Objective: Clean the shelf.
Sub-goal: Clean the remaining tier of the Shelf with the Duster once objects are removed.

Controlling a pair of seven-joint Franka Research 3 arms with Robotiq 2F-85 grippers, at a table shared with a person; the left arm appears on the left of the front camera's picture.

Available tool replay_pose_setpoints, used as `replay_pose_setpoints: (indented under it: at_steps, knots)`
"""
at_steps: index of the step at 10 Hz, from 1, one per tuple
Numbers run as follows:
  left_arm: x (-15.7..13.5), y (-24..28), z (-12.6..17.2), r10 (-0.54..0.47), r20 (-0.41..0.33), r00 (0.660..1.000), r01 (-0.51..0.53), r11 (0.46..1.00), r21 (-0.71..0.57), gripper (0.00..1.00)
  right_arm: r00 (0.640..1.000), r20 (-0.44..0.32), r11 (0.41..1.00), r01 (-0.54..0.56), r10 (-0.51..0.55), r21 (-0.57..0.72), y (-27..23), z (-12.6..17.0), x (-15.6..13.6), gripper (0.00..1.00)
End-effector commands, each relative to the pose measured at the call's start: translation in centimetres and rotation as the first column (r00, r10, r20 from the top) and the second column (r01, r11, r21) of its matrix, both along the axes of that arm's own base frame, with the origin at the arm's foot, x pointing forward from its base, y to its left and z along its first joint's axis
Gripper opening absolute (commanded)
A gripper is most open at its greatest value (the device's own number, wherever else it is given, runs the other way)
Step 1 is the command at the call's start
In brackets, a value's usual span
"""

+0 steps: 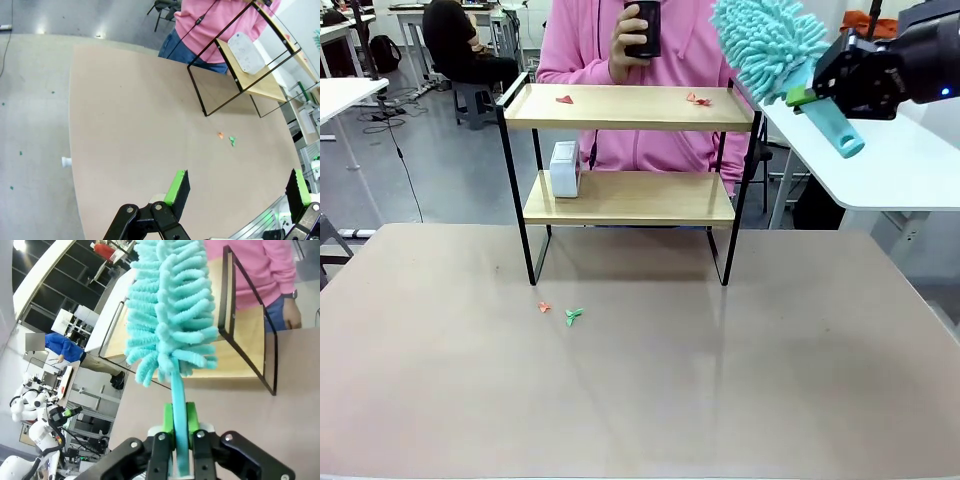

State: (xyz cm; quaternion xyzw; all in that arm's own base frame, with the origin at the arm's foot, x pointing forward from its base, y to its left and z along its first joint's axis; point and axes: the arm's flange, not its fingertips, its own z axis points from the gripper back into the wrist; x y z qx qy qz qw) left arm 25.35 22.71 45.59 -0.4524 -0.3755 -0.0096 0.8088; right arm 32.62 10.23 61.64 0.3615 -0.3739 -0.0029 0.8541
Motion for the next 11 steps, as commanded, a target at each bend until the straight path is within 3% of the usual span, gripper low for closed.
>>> replay_pose_setpoints:
  at_steps: [1,6,11]
  knots:
    - [0.1,-0.1,0.2,0.0,0.032,0.999,0.0,1.0,-0.007,1.0,1.0,-0.005,1.0,-0.002,0.002,0.003,0.7,-0.3,-0.1,0.13]
    - [0.1,-0.1,0.2,0.0,0.032,0.999,0.0,1.0,-0.007,1.0,0.993,-0.07,0.977,0.081,-0.097,-0.195,4.7,2.5,2.2,0.13]
    - [0.1,-0.1,0.2,0.0,0.032,0.999,0.0,1.0,-0.007,1.0,0.983,-0.119,0.945,0.093,-0.137,-0.315,8.1,2.8,5.8,0.13]
